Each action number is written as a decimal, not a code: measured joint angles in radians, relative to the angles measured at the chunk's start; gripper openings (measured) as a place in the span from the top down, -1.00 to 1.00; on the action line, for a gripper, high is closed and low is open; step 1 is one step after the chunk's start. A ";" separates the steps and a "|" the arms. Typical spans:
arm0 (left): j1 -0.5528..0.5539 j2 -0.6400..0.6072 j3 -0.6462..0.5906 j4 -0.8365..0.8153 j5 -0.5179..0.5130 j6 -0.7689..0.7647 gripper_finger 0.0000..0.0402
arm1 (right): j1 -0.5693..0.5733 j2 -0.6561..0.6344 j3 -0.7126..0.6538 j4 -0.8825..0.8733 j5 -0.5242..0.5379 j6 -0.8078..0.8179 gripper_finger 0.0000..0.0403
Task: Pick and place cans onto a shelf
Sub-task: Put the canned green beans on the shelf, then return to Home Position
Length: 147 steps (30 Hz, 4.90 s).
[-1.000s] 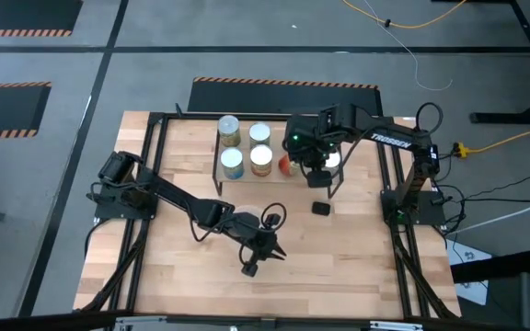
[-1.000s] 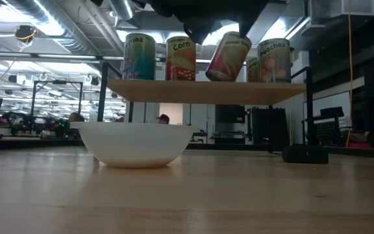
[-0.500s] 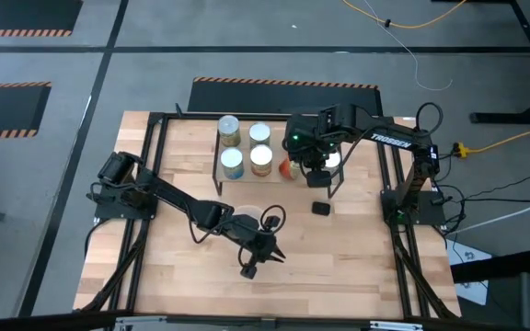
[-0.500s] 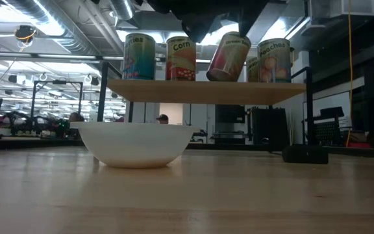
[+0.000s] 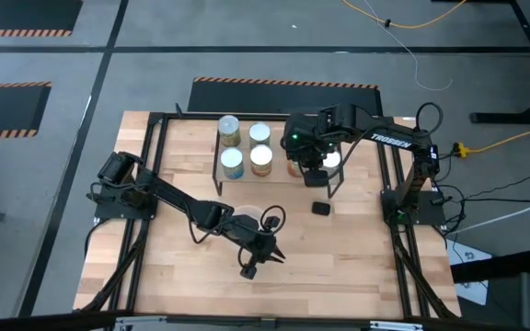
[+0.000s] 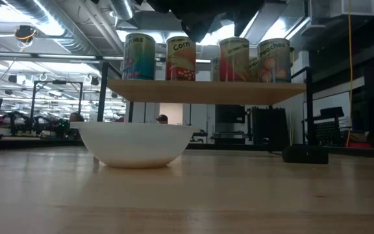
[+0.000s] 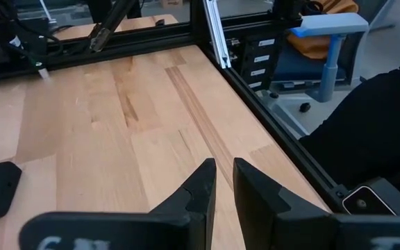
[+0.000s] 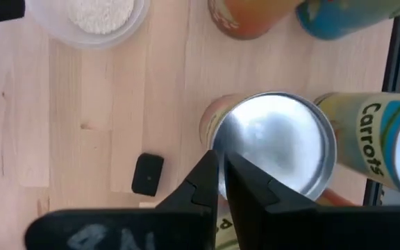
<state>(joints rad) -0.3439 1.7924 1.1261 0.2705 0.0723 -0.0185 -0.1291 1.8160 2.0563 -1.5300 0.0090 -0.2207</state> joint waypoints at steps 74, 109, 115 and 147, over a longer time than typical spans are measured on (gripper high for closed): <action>-0.011 -1.789 -0.981 -0.258 -0.380 0.195 0.78 | 0.220 -1.393 -1.279 1.017 -0.140 0.110 0.88; 0.140 -1.790 -1.118 -0.214 -0.357 0.152 0.78 | 0.219 -1.624 -1.971 1.756 -0.227 0.110 0.88; 0.196 -1.790 -1.118 -0.214 -0.359 0.185 0.78 | 0.219 -1.624 -2.014 1.775 -0.229 0.112 0.88; 0.373 -1.790 -1.118 -0.258 -0.074 0.118 0.78 | 0.219 -1.622 -2.049 1.572 -0.147 0.141 0.88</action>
<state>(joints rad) 0.0288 0.0025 0.0082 0.0124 -0.0018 0.0992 0.0898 0.1943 0.0072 0.0423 -0.1381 -0.0799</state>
